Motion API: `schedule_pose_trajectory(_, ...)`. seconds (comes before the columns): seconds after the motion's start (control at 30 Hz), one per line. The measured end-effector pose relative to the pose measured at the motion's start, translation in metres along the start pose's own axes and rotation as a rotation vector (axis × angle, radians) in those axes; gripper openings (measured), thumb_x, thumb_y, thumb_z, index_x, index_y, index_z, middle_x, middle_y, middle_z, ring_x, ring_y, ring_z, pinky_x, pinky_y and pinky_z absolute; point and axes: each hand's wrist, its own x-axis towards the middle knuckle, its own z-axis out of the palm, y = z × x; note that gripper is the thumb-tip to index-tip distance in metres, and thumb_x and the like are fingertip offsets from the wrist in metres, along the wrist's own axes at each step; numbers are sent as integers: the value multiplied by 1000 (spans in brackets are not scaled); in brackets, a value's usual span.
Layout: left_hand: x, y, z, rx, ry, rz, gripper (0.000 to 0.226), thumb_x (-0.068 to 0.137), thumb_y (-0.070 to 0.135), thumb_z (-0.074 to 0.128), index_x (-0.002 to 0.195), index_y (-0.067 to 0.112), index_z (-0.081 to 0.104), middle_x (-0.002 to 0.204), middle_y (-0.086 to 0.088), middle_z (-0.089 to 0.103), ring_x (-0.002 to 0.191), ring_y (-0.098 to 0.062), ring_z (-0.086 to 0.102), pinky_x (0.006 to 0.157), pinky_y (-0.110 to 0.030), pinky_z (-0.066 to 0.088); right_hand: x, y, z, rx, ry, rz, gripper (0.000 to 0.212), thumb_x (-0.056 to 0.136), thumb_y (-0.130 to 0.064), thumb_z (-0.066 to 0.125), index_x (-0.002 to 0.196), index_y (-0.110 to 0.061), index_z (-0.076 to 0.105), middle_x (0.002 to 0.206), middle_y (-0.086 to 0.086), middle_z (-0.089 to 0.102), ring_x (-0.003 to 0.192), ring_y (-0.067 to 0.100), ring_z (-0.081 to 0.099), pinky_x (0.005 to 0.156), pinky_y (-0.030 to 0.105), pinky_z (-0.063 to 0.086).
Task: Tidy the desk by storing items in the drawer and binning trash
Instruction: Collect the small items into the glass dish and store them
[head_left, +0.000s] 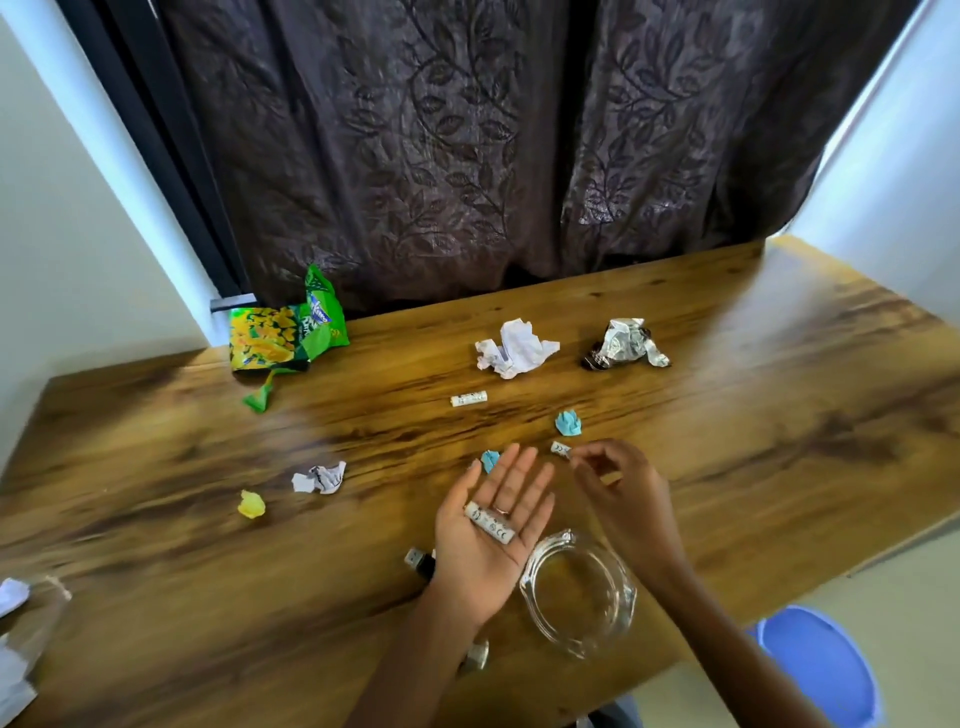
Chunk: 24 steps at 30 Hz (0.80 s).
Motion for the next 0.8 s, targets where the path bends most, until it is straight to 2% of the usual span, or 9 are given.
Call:
schedule_pose_trajectory(0.07,2,11,-3,-15,-18,24,45,88,34,48,124,8,59,124,-10,64,114,-27,61,99,-44,46,24,24,8,-164,-24,20,15,86,-17,65,101,-15,68,101,1,66,95,19,59,80,28,48)
schedule_pose_trajectory(0.13,2,20,-4,-30,-24,51,45,89,34,47,125,9,58,124,-8,64,116,-27,60,99,-44,45,44,45,16,-340,-140,51,29,87,-22,64,115,-13,63,115,7,61,109,25,53,91,37,45)
schedule_pose_trajectory(0.2,1,28,-6,-43,-27,76,45,89,34,47,125,10,58,125,-8,64,116,-27,60,98,-44,46,52,58,24,-431,-209,64,38,87,-25,62,123,-16,58,124,8,55,115,26,48,94,37,43)
schedule_pose_trajectory(0.3,-1,35,-10,-66,-36,97,45,88,34,48,124,9,59,125,-8,63,117,-27,59,97,-46,45,49,62,30,-492,-199,33,33,87,-26,62,119,-18,62,121,5,58,112,24,48,89,34,42)
schedule_pose_trajectory(0.37,1,37,-11,-67,-33,108,46,87,35,49,123,9,60,126,-8,63,117,-27,59,100,-45,44,49,57,31,-430,-193,35,26,84,-23,66,109,-15,67,108,4,64,102,21,56,80,29,44)
schedule_pose_trajectory(0.43,2,36,-11,-63,-25,114,47,86,35,49,124,8,59,126,-8,63,118,-27,59,105,-43,41,49,44,27,-242,-159,93,22,78,-19,72,100,-13,70,90,-1,69,83,12,63,66,20,46)
schedule_pose_trajectory(0.53,3,34,-13,-55,6,122,49,85,35,50,124,6,59,126,-10,63,117,-28,59,108,-43,36,42,8,22,74,-96,109,15,76,-15,74,90,-15,73,75,-9,69,63,-1,60,55,10,46)
schedule_pose_trajectory(0.7,3,28,-10,-44,40,113,60,84,44,51,127,3,57,122,-16,64,114,-27,61,102,-39,44,16,-51,31,235,-370,-17,21,77,-12,74,84,-30,67,71,-13,67,63,-5,60,56,12,49)
schedule_pose_trajectory(0.8,1,29,-11,-61,26,106,62,86,46,50,129,3,55,117,-17,65,113,-27,60,97,-36,48,10,-52,40,258,-379,-27,19,78,-11,72,82,-30,68,72,-12,69,68,-3,62,62,13,50)
